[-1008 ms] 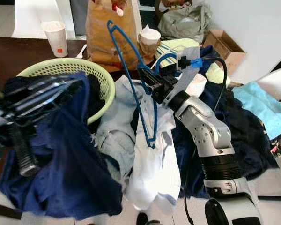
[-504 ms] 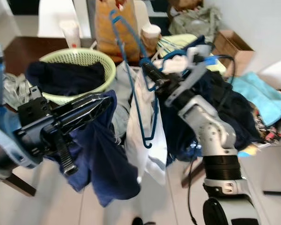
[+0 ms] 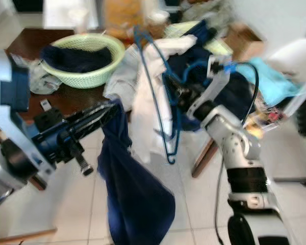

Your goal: Hang hanger

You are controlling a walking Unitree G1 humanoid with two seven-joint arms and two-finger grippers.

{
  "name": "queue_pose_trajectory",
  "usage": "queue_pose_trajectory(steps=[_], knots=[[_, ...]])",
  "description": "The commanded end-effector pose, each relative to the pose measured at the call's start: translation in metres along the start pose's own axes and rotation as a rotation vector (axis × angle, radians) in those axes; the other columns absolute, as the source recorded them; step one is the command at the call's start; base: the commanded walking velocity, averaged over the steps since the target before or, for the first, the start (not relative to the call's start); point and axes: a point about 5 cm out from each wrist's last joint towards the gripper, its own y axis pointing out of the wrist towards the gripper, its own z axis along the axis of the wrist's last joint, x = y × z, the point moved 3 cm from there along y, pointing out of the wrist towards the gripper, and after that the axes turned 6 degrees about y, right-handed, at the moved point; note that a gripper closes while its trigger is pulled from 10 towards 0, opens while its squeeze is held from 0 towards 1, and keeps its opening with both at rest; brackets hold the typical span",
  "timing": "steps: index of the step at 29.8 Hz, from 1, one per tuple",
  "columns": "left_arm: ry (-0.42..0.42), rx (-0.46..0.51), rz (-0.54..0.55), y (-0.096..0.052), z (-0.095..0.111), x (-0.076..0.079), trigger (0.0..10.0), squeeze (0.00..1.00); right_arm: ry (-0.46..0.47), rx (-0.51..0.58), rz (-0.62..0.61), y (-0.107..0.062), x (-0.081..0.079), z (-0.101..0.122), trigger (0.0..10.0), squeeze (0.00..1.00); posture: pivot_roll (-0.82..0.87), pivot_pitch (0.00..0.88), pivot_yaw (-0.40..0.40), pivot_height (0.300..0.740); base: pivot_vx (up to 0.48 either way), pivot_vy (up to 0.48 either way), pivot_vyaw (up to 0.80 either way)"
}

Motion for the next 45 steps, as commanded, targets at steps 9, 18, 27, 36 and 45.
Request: queue_pose_trajectory(steps=[9, 18, 27, 36, 45], knots=[[0.165, -0.620, 0.605, -0.059, -0.131, -0.082, 10.0, 0.00, -0.191, -0.286, -0.196, -0.051, 0.037, -0.060, 10.0, 0.00, 0.03, 0.160, -0.087, 0.740, 0.000, 0.000, -0.80], [0.239, -0.806, 0.713, -0.096, -0.171, -0.090, 10.0, 0.00, -0.253, -0.315, -0.318, -0.067, 0.064, -0.062, 10.0, 0.00, 0.03, 0.157, -0.090, 0.740, 0.000, 0.000, -0.80], [-0.032, -0.869, 0.840, -0.136, -0.261, -0.047, 10.0, 0.00, -0.101, -0.463, -0.489, -0.126, 0.110, -0.143, 10.0, 0.00, 0.03, 0.167, -0.097, 0.740, 0.000, 0.000, -0.80], [-0.376, -0.692, 0.966, -0.155, -0.299, 0.001, 10.0, 0.00, 0.154, -0.524, -0.596, -0.186, 0.116, -0.198, 10.0, 0.00, 0.04, 0.169, -0.091, 0.740, 0.000, 0.000, -0.80], [-0.403, -0.648, 0.949, -0.158, -0.307, -0.003, 10.0, 0.00, 0.190, -0.546, -0.632, -0.188, 0.123, -0.207, 10.0, 0.00, 0.04, 0.152, -0.073, 0.740, 0.000, 0.000, -0.80]])
